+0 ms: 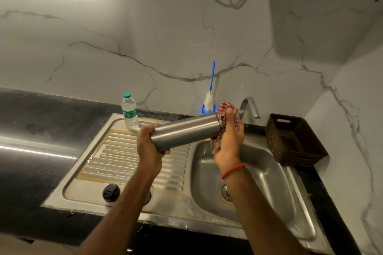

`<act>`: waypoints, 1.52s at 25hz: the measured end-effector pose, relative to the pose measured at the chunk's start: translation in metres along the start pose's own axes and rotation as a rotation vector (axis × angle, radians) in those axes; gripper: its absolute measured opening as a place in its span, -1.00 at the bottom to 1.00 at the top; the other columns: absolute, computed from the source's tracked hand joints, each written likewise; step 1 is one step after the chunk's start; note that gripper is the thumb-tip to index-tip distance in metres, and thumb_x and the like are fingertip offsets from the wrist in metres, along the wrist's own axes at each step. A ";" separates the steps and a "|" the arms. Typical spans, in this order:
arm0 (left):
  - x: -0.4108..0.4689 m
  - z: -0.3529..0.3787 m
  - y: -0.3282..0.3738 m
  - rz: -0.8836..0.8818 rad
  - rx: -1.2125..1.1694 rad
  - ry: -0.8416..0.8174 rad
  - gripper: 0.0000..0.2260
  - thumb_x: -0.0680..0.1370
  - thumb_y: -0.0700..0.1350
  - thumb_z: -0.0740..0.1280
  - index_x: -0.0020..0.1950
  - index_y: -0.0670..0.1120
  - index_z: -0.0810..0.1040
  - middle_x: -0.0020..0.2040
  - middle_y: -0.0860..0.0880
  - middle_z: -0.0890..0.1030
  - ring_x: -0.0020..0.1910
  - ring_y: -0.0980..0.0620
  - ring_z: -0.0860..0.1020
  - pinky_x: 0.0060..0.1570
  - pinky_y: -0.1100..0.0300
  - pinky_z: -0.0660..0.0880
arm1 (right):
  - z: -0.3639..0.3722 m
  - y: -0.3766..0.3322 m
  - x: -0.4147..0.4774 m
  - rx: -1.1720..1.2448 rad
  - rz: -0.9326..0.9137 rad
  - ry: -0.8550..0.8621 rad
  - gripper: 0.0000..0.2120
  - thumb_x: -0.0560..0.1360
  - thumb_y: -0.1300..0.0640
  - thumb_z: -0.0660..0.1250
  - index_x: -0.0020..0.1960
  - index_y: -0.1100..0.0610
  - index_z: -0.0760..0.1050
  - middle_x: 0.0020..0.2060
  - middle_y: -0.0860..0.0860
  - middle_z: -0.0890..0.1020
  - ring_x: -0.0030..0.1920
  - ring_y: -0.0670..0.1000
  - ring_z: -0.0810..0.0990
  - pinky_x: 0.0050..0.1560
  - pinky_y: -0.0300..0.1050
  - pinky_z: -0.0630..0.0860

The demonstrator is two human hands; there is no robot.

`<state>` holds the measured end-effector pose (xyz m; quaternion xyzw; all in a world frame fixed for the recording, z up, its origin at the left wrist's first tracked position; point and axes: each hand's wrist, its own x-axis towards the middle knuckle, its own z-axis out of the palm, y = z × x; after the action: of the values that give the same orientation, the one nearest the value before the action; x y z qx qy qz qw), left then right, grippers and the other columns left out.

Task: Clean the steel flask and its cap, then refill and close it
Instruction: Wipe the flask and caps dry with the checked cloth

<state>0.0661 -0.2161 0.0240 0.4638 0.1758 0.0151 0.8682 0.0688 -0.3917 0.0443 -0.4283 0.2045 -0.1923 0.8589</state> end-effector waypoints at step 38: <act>-0.020 0.060 -0.061 -0.754 -0.253 -0.297 -0.46 0.58 0.18 0.15 0.18 -0.29 0.54 -0.24 -0.22 0.59 -0.48 -0.05 0.54 -0.64 0.29 0.44 | -0.040 0.018 -0.005 -0.312 -0.131 -0.408 0.01 0.21 -0.44 0.50 0.41 0.20 0.37 0.15 0.20 0.65 0.11 0.19 0.67 0.00 -0.02 0.66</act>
<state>0.0578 -0.3026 0.0107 0.2540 0.2026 -0.3489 0.8790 0.0467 -0.4061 0.0086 -0.5976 0.0261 -0.1232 0.7918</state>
